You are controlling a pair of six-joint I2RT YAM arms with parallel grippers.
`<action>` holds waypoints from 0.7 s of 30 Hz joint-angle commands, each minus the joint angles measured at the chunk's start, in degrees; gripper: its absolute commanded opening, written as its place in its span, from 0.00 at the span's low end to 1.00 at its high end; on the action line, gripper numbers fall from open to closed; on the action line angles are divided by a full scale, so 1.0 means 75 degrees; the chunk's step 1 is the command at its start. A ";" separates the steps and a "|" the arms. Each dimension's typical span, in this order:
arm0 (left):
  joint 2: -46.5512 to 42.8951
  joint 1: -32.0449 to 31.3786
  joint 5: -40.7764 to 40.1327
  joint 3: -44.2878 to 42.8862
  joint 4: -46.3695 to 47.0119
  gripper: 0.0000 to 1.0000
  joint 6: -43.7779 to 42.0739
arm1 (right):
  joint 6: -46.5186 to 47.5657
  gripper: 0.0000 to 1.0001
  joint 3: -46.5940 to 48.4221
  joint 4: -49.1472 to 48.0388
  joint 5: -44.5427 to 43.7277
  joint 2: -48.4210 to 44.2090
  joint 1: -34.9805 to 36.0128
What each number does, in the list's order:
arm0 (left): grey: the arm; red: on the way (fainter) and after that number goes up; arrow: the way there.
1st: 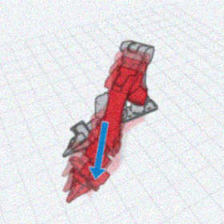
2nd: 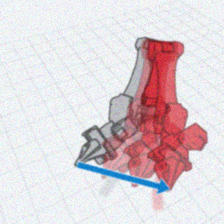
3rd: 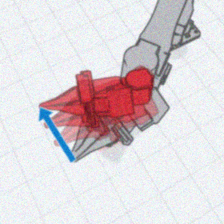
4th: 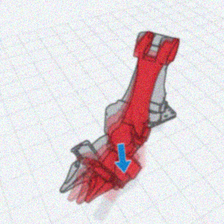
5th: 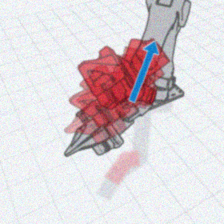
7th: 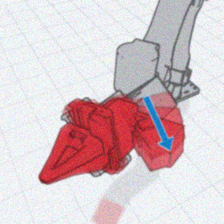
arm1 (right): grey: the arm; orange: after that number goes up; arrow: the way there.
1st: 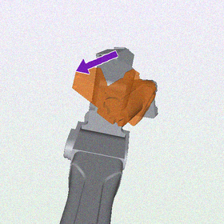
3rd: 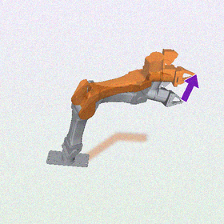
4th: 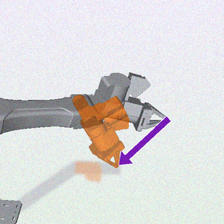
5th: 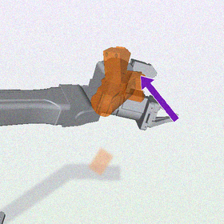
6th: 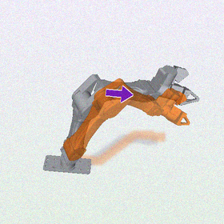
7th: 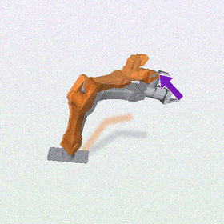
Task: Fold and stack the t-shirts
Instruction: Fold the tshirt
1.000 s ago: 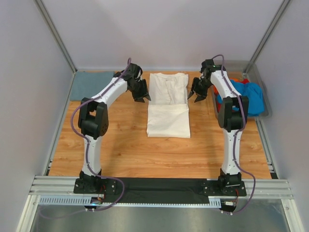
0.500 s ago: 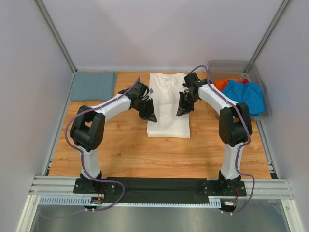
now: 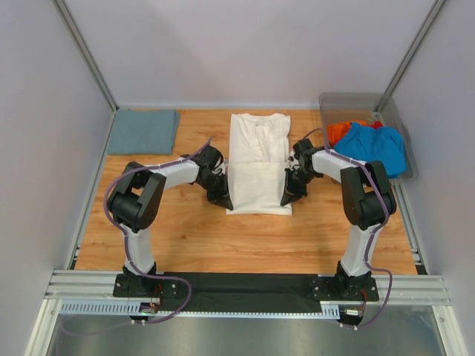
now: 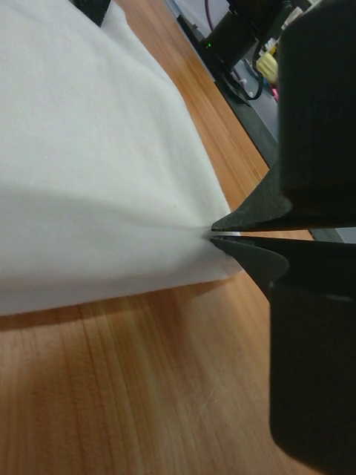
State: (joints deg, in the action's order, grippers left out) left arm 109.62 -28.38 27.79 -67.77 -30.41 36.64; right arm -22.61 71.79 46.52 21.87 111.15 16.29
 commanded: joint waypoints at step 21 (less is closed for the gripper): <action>-0.4293 -0.0540 -0.0670 0.2405 -0.0879 0.23 0.0235 | 0.0167 0.44 -0.2426 0.0065 0.0167 -0.3115 0.0124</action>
State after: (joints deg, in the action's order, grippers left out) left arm 79.88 -32.42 24.21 -43.64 -36.12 39.92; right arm -23.75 47.77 45.08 25.34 88.60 17.12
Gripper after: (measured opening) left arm 0.225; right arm 0.397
